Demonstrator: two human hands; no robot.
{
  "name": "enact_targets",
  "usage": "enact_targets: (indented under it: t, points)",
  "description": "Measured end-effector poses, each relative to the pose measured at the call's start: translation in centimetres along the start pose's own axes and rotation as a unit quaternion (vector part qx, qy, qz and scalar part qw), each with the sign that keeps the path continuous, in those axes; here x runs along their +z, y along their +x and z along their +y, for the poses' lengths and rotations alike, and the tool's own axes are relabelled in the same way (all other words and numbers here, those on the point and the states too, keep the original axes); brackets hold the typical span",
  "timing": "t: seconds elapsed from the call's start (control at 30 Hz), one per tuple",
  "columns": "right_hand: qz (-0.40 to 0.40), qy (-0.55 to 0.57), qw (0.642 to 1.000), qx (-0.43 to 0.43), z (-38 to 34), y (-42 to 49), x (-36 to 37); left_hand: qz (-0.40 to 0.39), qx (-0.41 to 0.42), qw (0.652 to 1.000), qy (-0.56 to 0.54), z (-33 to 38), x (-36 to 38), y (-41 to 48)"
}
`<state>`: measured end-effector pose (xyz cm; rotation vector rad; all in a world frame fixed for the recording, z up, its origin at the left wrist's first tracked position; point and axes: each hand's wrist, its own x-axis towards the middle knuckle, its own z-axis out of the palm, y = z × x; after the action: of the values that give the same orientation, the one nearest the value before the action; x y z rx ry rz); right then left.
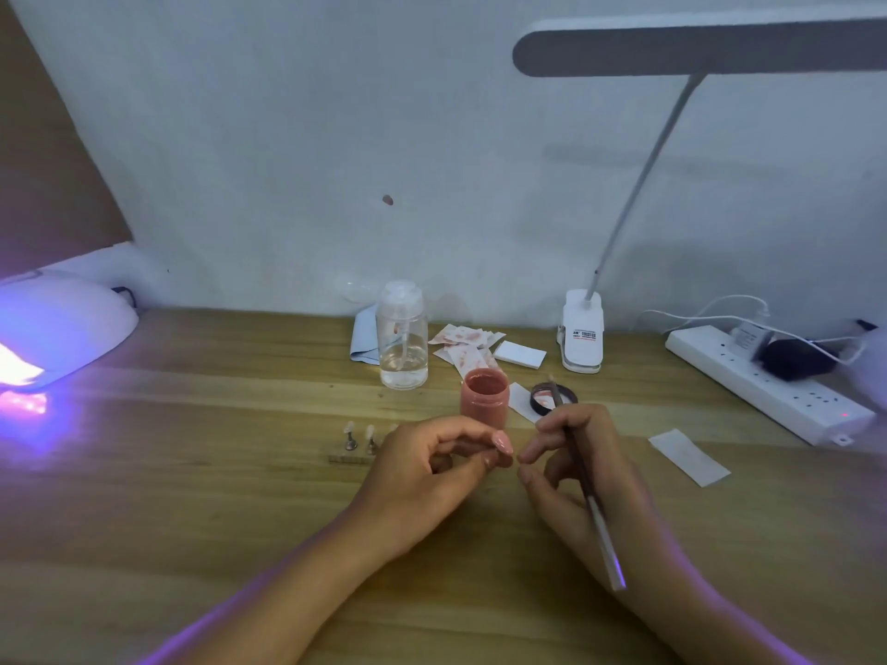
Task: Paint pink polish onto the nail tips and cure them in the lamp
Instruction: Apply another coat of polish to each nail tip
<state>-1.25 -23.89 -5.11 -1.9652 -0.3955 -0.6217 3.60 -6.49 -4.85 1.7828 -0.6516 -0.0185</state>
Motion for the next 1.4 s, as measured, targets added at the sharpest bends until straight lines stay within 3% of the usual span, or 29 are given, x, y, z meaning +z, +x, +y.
enact_targets:
  t: [0.1,0.37,0.6,0.7,0.77,1.0,1.4]
  points:
    - [0.035,-0.014,0.999,-0.032,0.7,0.1,0.5,-0.033,-0.014,0.999,-0.016,0.4,0.7,-0.2]
    - [0.025,-0.042,0.997,-0.063,1.4,0.2,0.3,-0.051,-0.050,0.997,-0.023,0.4,0.4,-0.2]
    - [0.029,-0.096,0.995,-0.020,1.1,-0.3,0.3,-0.011,-0.031,0.999,-0.015,-0.1,0.8,-0.3]
    - [0.070,-0.007,0.997,0.030,0.2,-0.4,-0.6,0.033,-0.042,0.998,0.017,-0.2,0.7,-0.3]
    - [0.094,-0.011,0.995,0.030,-0.5,-0.4,-0.8,0.043,-0.047,0.997,0.037,-0.4,0.6,-0.3]
    - [0.061,-0.043,0.997,-0.012,-1.7,-0.8,-0.8,0.055,-0.045,0.993,0.094,-1.0,0.7,-0.1]
    - [0.000,-0.089,0.995,0.050,-1.4,-0.8,-1.1,0.060,-0.052,0.993,0.088,-1.6,0.7,0.2]
